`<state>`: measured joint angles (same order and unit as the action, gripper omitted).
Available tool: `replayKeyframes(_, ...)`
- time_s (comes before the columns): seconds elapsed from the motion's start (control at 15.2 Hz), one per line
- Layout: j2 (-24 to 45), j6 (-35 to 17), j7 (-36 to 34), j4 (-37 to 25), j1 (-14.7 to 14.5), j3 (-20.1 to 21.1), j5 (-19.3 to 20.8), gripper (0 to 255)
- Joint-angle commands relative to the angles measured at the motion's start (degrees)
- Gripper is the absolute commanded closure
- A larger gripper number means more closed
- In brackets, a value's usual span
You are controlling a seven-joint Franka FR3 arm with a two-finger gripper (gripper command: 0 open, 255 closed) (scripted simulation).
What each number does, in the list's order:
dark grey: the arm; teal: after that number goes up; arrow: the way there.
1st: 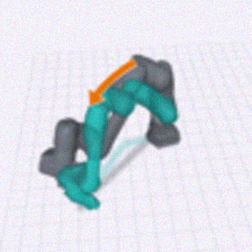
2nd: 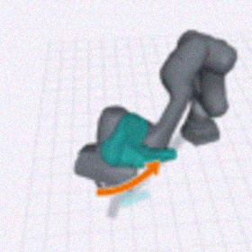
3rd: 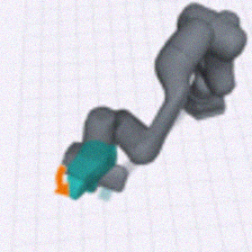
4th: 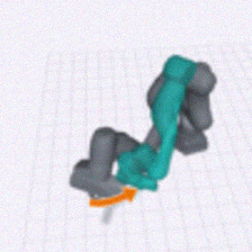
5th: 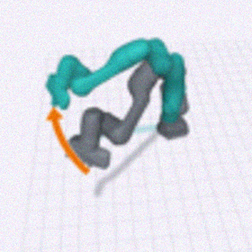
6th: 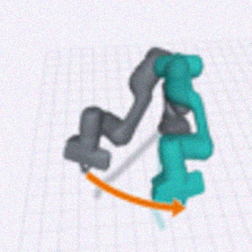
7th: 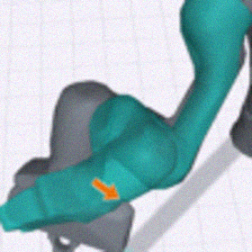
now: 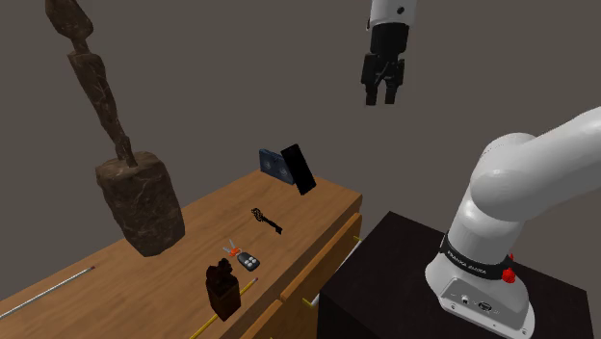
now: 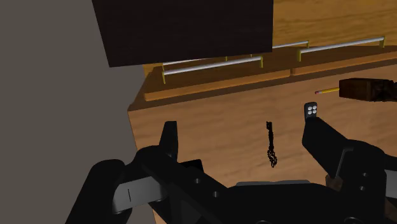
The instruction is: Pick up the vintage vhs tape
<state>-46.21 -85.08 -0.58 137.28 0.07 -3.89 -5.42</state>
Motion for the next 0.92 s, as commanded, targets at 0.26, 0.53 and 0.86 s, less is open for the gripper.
replayKeyframes(0.26, 6.53, -7.94, 1.27, 0.74, -0.38, 0.02, 0.35, 0)
replayKeyframes(0.53, 13.94, -15.43, 2.45, 0.14, -0.79, -0.01, 0.56, 0)
replayKeyframes(0.86, 24.04, -23.79, 3.81, -2.46, -1.28, -0.08, 0.63, 0)
